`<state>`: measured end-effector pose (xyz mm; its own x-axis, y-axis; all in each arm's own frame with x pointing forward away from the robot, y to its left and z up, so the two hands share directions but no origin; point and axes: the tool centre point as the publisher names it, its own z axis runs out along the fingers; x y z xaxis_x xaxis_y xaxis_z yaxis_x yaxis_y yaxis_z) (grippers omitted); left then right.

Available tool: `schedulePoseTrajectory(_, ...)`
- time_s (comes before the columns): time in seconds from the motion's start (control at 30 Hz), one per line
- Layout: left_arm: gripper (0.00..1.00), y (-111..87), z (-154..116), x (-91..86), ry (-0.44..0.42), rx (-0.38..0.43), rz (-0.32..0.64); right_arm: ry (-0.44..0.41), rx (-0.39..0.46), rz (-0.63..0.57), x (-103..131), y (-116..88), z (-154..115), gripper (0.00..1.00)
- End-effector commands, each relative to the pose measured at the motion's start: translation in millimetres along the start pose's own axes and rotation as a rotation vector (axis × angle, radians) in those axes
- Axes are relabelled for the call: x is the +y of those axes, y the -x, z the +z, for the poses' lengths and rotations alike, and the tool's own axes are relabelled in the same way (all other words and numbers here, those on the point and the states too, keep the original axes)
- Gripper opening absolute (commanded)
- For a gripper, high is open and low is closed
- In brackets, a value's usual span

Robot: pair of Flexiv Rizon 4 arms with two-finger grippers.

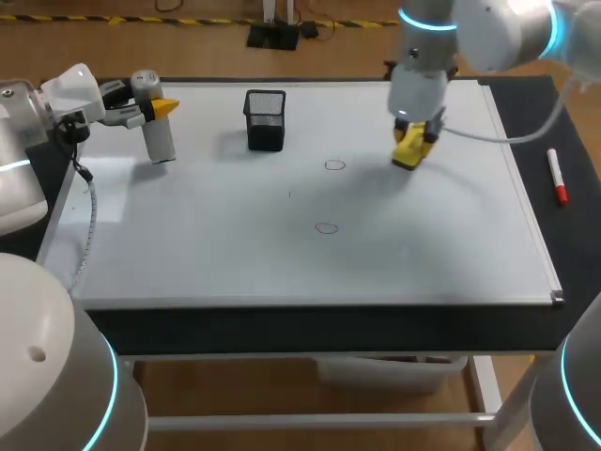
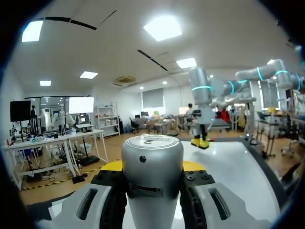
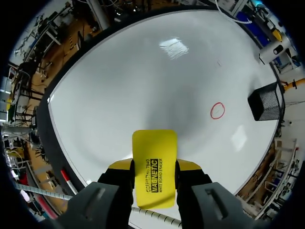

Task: Pick up the inspection probe, press it on each red-marked spot on the whiteboard one by one, put down the probe, pick up the eraser, and wipe off all the red marks.

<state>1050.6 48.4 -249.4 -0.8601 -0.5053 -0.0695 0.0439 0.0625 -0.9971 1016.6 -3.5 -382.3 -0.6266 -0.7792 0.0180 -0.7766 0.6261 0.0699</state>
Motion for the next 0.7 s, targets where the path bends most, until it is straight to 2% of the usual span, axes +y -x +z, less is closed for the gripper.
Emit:
schedulePoseTrajectory(0.03,0.0,-0.3,1.0,0.1,-0.003,-0.003,0.003,0.006,-0.034,0.028,-13.1,-31.4,-1.7,0.0)
schedulePoseTrajectory(0.3,0.0,-0.3,1.0,0.1,-0.003,-0.003,0.003,0.013,-0.036,0.09,-32.7,-60.0,-0.4,0.0)
schedulePoseTrajectory(0.7,0.0,-0.3,1.0,0.1,-0.003,-0.003,0.003,0.032,-0.038,0.12,-41.7,-70.7,2.8,0.0)
